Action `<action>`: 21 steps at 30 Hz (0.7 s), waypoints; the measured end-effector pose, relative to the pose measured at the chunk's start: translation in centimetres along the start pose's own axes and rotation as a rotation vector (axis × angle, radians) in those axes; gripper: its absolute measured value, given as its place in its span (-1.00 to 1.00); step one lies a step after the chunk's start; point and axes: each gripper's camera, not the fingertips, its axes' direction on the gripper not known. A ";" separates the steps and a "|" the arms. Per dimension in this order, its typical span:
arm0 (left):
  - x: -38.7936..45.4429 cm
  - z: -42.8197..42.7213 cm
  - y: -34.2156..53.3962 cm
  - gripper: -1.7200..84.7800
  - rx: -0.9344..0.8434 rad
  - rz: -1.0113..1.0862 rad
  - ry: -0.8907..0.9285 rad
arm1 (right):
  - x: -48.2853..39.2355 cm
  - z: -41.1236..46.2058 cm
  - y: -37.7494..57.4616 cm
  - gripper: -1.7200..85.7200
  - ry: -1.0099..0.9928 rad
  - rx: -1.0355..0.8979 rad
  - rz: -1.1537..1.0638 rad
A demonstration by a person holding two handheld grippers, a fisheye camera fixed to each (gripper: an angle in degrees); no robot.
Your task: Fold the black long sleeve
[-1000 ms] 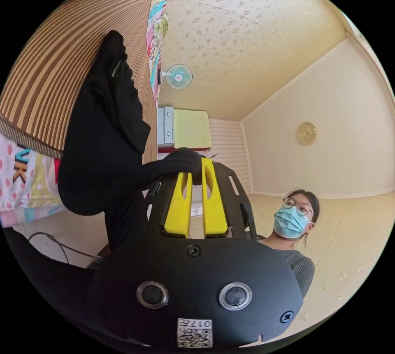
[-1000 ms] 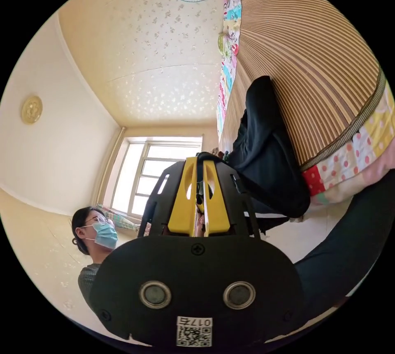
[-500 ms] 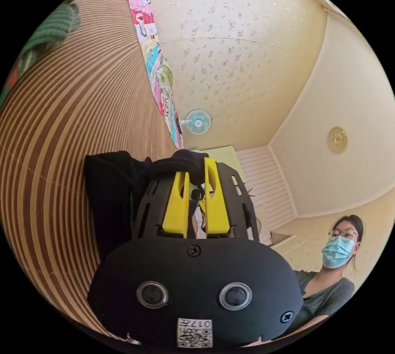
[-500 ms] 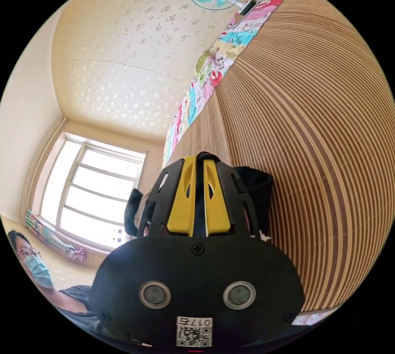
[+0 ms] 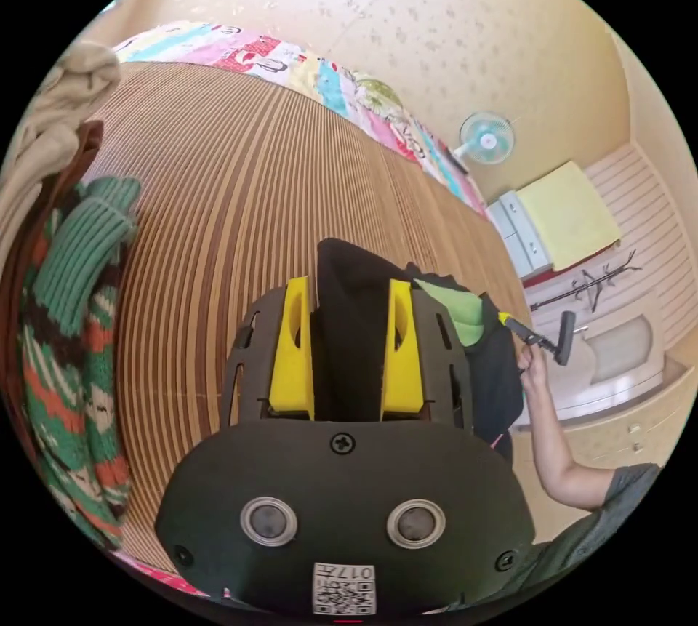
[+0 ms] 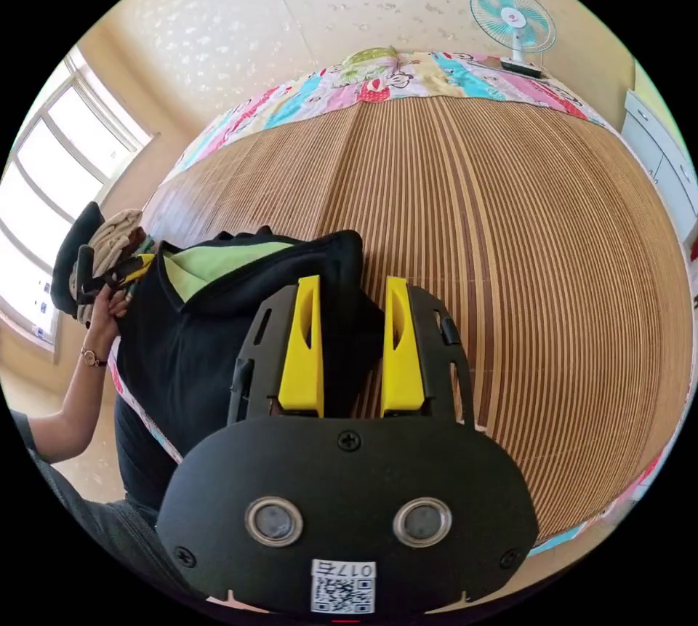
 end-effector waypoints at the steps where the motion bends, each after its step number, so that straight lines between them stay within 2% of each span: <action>1: 0.2 0.9 0.1 -0.76 0.016 -0.008 0.034 | -1.0 -0.1 0.2 -0.76 0.003 0.056 0.001; 2: 0.1 0.8 0.4 -0.79 0.053 -0.018 0.050 | -1.9 -1.2 1.0 -0.80 0.022 0.190 0.029; 4: -1.6 -0.8 3.0 -0.88 0.313 -0.082 0.240 | -3.2 -3.2 2.8 -0.85 0.089 0.384 0.088; 6: -3.5 -1.4 5.1 -0.89 0.486 -0.142 0.381 | -4.3 -3.4 3.3 -0.87 0.134 0.425 0.099; 8: -4.5 0.1 5.1 -0.89 0.433 -0.211 0.381 | -5.3 -0.5 1.4 -0.88 0.176 0.255 0.086; 11: -4.8 2.6 3.2 -0.88 0.255 -0.327 0.269 | -6.6 2.6 -2.0 -0.88 0.244 0.030 0.068; 14: -3.8 3.3 1.6 -0.87 0.195 -0.290 0.202 | -8.2 2.9 -3.0 -0.87 0.290 0.018 0.029; 17: -3.6 2.2 2.2 -0.83 0.206 -0.271 0.213 | -8.2 0.6 -2.9 -0.85 0.231 0.025 0.079; 19: -3.8 -0.8 4.6 -0.74 0.246 -0.226 0.244 | -8.2 -2.1 -1.9 -0.83 0.197 0.079 0.132; 21: -4.1 -2.2 7.2 -0.69 0.181 -0.243 0.249 | -8.6 -4.8 -0.2 -0.81 0.175 0.151 0.151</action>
